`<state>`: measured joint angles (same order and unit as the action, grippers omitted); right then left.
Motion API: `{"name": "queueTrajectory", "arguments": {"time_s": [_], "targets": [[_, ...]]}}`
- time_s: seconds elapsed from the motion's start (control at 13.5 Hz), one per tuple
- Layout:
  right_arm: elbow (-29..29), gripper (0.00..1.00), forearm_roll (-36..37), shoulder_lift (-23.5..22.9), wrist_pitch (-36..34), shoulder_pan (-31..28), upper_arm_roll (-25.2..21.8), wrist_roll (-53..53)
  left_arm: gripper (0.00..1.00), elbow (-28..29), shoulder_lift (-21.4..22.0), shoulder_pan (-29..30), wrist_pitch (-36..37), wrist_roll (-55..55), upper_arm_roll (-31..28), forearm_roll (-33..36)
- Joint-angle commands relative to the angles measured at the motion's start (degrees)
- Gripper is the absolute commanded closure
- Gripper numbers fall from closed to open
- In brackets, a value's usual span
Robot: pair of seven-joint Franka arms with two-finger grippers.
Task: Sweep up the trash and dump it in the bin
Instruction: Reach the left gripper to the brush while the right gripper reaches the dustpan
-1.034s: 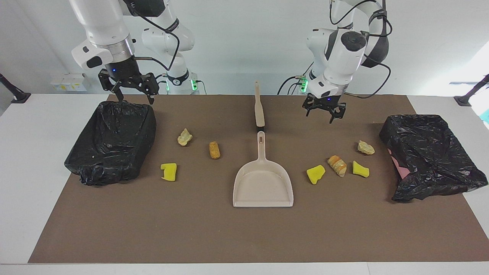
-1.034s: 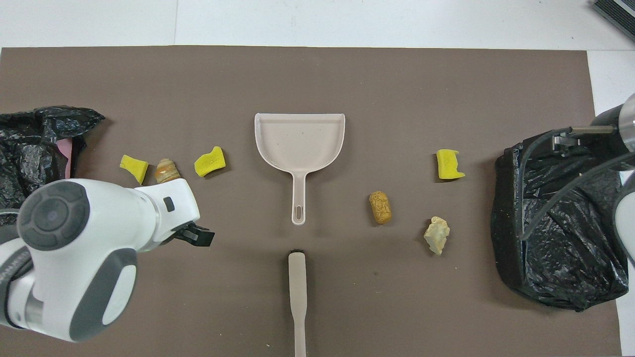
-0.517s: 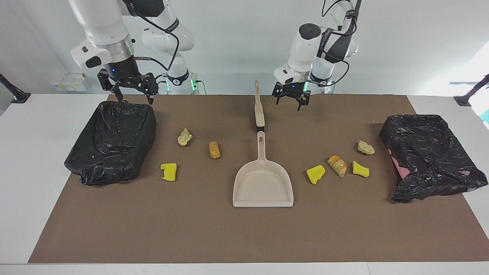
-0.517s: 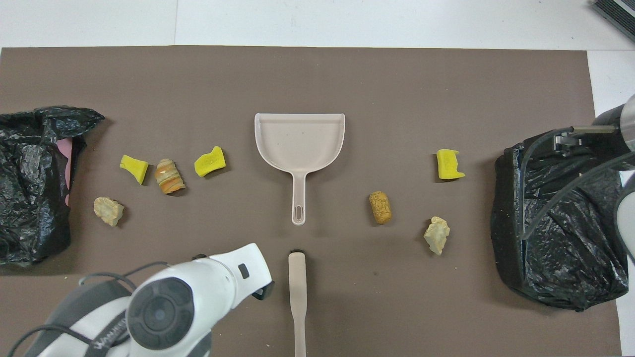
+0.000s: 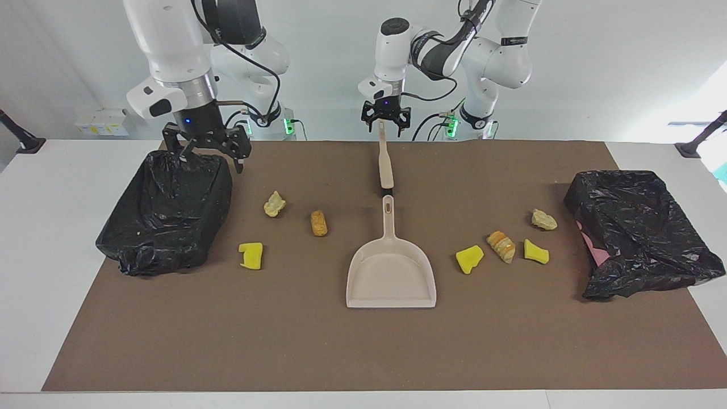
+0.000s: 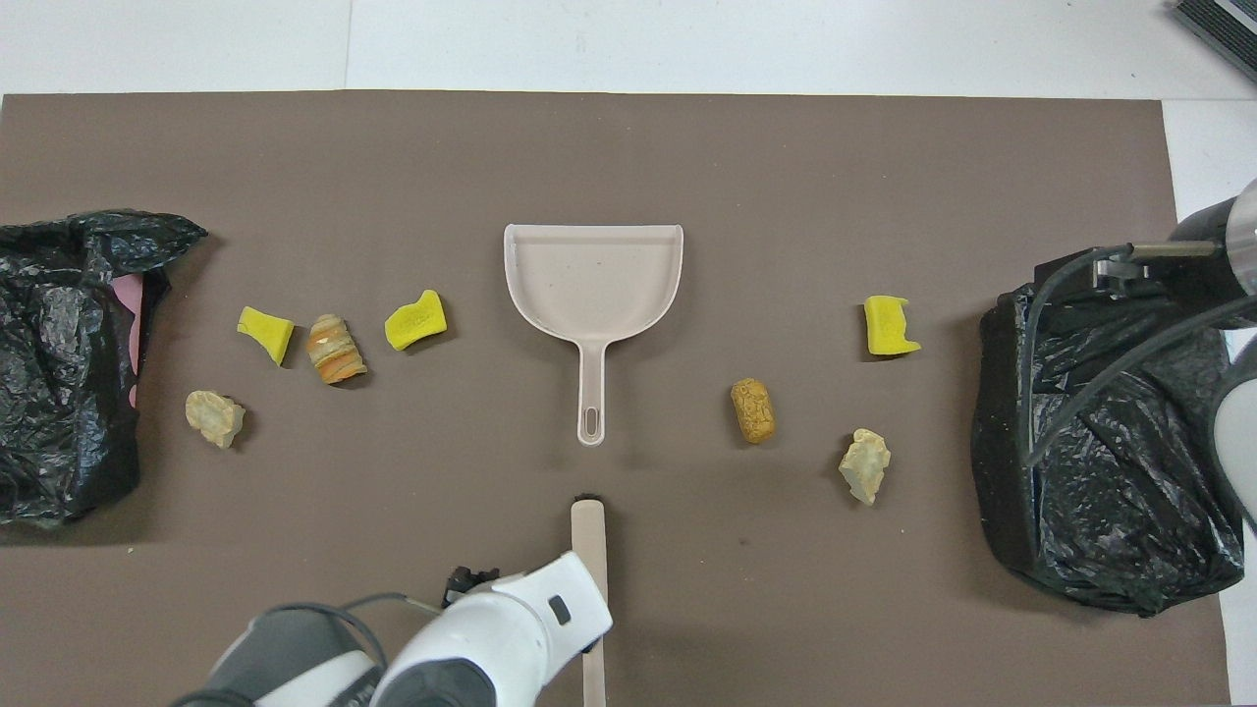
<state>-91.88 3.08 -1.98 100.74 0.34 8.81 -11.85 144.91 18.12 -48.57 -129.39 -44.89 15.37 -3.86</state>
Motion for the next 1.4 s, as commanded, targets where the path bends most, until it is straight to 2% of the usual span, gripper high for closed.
{"name": "queueTrajectory", "arguments": {"time_s": [0.0, 0.3, 0.44, 0.52, 0.66, 0.74, 0.89, 0.96, 1.03, 1.11, 1.33], "targets": [[-1.7, 0.0, -0.5, -2.6, 4.5, 5.2, 0.2, -6.0, 0.0, 3.6, 0.2, -0.8, -2.5, -1.4, -0.3, -0.4], [-1.8, 0.0, -0.2, -9.9, 10.9, 14.5, 0.2, -16.5, 0.0, 4.6, -0.3, -0.6, -3.8, -1.4, -0.3, -0.4], [-1.6, 0.0, 0.7, -12.6, 14.7, 19.8, 0.2, -22.7, 0.09, 4.6, -0.6, -0.5, -5.3, -1.5, -0.3, -0.4], [-1.6, 0.0, 0.8, -14.2, 15.4, 22.7, 0.2, -24.5, 0.1, 4.5, -1.9, -0.6, -6.2, -1.7, -0.3, -0.4], [-1.6, 0.0, 0.6, -16.2, 17.8, 24.9, 0.2, -26.5, 0.13, 4.3, -4.0, -0.6, -8.7, -2.0, -0.3, -0.4], [-1.4, 0.0, 0.6, -17.3, 18.2, 25.8, 0.2, -27.3, 0.18, 4.2, -4.1, -0.6, -8.6, -1.8, -0.3, -0.4], [-1.3, 0.0, 0.7, -20.2, 19.7, 29.6, 0.2, -29.4, 0.35, 4.3, -4.1, -0.6, -8.3, -1.8, -0.3, -0.4], [-1.6, 0.0, 0.9, -21.6, 21.4, 30.5, 0.2, -30.1, 0.56, 4.3, -4.1, -0.6, -8.2, -1.8, -0.3, -0.4], [-1.7, 0.0, 1.0, -22.6, 22.6, 31.1, 0.2, -30.1, 0.86, 4.2, -4.1, -0.6, -8.0, -1.8, -0.3, -0.4], [-1.7, 0.0, 1.3, -23.2, 23.1, 31.1, 0.2, -30.1, 1.0, 4.0, -4.2, -0.3, -7.6, -1.9, -0.3, -0.4], [-3.7, 0.0, 2.5, -23.8, 25.5, 30.4, 0.2, -28.6, 1.0, 3.9, -4.3, 0.8, -6.0, -3.4, -0.4, -0.4]]}}
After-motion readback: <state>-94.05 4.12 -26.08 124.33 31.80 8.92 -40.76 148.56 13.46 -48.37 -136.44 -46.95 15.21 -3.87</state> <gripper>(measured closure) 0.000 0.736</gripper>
